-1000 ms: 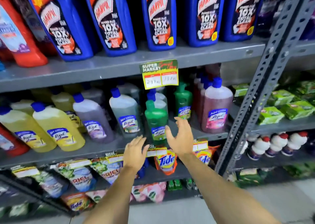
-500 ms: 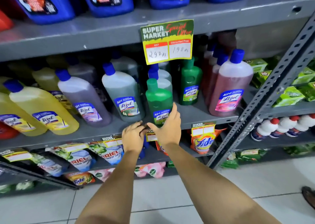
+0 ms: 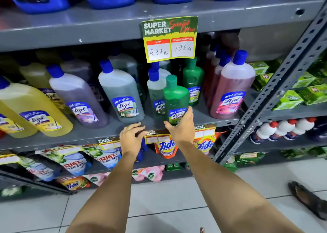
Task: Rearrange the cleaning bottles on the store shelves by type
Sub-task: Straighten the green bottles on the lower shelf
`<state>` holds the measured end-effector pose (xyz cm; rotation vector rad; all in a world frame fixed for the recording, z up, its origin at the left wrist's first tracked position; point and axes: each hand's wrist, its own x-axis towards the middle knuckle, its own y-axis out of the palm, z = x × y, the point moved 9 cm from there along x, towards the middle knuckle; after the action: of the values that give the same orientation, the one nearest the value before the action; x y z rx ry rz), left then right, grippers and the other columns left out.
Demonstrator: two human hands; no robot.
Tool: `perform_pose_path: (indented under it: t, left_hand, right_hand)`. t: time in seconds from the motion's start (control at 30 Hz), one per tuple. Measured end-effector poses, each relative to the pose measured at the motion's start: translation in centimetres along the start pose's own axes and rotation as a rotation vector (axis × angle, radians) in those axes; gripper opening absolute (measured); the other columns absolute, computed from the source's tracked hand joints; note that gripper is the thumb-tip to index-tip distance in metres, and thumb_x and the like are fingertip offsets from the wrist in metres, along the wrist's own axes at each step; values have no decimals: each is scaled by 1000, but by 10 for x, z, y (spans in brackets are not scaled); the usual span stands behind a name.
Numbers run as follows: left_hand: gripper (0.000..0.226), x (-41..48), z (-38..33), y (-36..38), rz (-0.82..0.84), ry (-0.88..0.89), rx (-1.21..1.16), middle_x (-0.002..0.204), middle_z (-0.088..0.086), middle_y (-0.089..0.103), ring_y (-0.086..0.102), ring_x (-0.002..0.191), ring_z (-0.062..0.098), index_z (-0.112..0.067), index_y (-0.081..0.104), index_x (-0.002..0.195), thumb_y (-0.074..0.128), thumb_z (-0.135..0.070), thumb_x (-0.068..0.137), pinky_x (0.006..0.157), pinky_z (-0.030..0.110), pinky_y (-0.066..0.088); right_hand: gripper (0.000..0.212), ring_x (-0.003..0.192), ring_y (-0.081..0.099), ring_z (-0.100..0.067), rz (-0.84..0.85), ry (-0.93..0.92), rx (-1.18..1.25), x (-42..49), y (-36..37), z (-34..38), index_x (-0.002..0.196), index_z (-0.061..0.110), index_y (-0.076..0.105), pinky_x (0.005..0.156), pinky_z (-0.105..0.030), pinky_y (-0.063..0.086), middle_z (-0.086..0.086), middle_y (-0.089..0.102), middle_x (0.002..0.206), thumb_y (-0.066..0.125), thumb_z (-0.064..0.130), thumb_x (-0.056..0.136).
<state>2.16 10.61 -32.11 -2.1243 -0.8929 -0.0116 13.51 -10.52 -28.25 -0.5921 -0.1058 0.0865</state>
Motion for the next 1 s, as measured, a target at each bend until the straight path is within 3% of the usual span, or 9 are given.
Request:
perform_pose_path:
  t: [0.1, 0.33, 0.67, 1.0]
  left_hand:
    - [20, -2, 1, 2, -3, -20, -21, 111, 2, 71, 59, 105, 24, -15, 77, 97, 78, -19, 77, 99, 43, 39]
    - [21, -6, 0, 4, 0, -49, -65, 118, 2, 68, 55, 112, 23, -14, 76, 101, 75, -18, 81, 104, 33, 28]
    - [22, -4, 1, 4, -11, -7, -46, 117, 4, 69, 57, 111, 26, -14, 75, 101, 76, -16, 79, 104, 46, 36]
    - [23, -5, 0, 4, 3, -15, -40, 119, 2, 68, 55, 113, 24, -15, 75, 104, 74, -19, 81, 106, 45, 34]
  right_hand:
    - [93, 116, 57, -29, -26, 46, 42, 14, -17, -12, 137, 18, 30, 88, -42, 52, -5, 51, 129, 85, 34, 65]
    - [91, 116, 57, -26, -45, 75, 97, 20, -23, -23, 134, 16, 33, 91, -43, 52, -4, 48, 131, 88, 34, 63]
    - [87, 112, 58, -27, -125, 107, 108, 20, -20, -23, 133, 18, 34, 85, -42, 53, -4, 49, 128, 86, 33, 65]
    - [92, 113, 58, -31, -139, 125, 97, 33, -26, -27, 138, 14, 30, 87, -42, 49, -5, 45, 135, 86, 33, 68]
